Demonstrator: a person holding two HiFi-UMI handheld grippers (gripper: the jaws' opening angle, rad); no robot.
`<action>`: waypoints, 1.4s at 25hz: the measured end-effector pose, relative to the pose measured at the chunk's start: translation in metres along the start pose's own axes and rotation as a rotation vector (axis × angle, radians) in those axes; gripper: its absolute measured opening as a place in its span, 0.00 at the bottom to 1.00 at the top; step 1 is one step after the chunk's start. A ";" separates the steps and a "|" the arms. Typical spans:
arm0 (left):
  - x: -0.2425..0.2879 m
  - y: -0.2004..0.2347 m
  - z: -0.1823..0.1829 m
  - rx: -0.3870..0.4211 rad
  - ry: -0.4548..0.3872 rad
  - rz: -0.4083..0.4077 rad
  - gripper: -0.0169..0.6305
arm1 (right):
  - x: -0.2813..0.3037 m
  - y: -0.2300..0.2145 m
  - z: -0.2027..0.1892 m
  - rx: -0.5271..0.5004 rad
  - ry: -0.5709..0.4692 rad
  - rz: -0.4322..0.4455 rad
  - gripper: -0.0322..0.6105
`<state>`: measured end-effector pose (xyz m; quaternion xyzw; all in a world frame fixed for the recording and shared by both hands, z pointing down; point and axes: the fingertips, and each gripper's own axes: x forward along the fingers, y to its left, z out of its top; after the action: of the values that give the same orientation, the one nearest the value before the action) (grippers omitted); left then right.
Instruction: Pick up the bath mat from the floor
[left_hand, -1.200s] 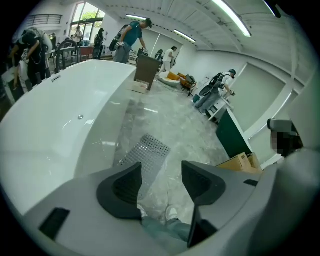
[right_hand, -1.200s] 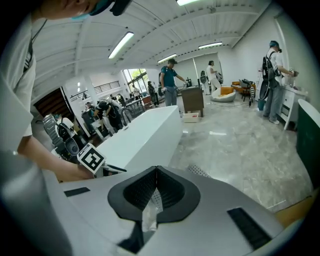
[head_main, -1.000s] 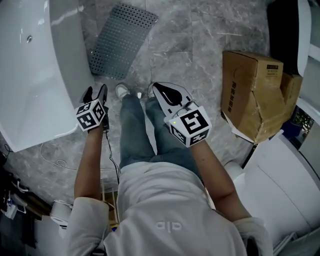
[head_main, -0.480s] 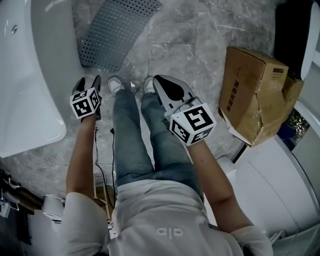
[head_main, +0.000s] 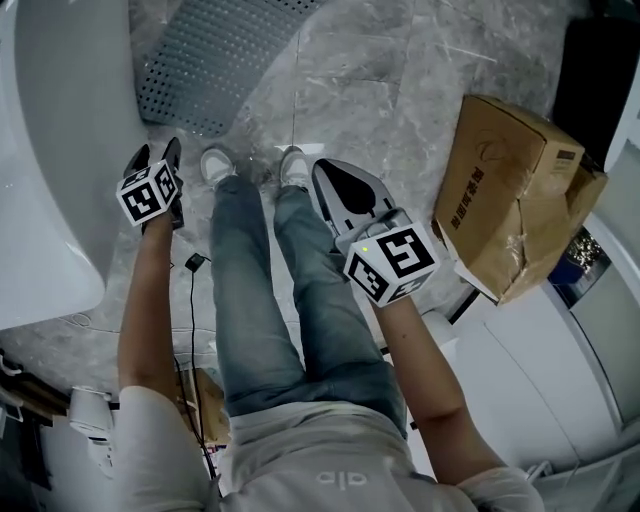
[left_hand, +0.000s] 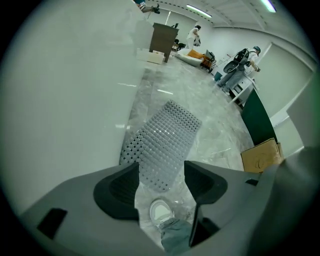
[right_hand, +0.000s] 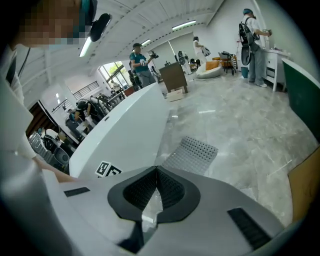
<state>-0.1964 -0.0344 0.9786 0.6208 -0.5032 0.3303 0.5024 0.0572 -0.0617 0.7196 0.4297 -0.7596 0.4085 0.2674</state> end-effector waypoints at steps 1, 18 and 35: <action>0.009 0.003 -0.004 -0.007 0.002 -0.003 0.46 | 0.005 -0.003 -0.006 0.004 0.004 0.000 0.09; 0.148 0.073 -0.053 -0.037 0.058 0.081 0.46 | 0.090 -0.038 -0.068 0.151 -0.004 0.030 0.09; 0.234 0.147 -0.091 -0.191 0.063 0.172 0.46 | 0.150 -0.053 -0.130 0.210 0.040 0.054 0.09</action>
<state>-0.2634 -0.0148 1.2606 0.5139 -0.5678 0.3422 0.5445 0.0379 -0.0323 0.9216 0.4263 -0.7185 0.5014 0.2251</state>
